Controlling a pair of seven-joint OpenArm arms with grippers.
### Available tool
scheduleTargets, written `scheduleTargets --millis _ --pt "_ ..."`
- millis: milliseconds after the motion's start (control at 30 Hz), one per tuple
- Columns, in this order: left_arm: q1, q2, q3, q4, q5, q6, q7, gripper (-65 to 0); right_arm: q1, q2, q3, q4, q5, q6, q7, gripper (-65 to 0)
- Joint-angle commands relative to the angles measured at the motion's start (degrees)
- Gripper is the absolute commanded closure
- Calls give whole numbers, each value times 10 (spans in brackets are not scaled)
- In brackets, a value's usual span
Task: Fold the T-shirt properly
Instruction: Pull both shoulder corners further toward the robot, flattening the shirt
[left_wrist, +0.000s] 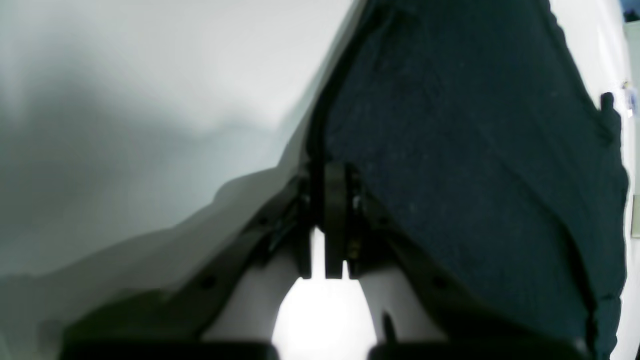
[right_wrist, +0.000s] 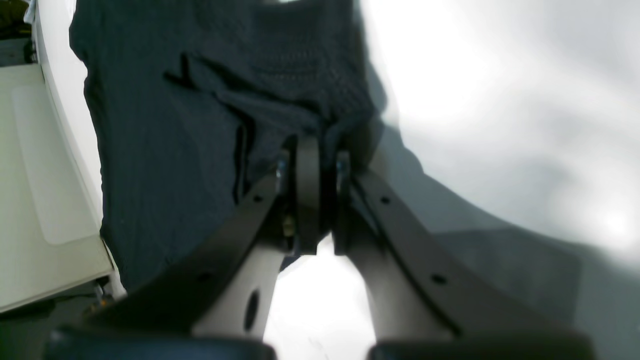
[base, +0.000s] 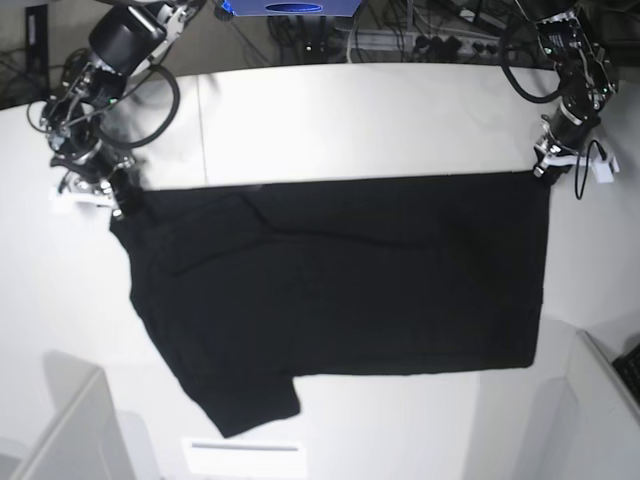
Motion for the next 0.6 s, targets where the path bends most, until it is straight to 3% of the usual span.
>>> scheduleTargets --millis 0,367,567 --pt "1 -13 -2 17 -6 -2 -8 0 -2 3 1 6 -15 -5 -11 0" --pt "74 -32 -2 98 -6 -2 -8 0 -89 -1 -3 106 -12 -5 -14 0" --pt "115 -32 -2 115 -8 -3 -8 0 -135 -2 1 163 -11 -5 -48 0"
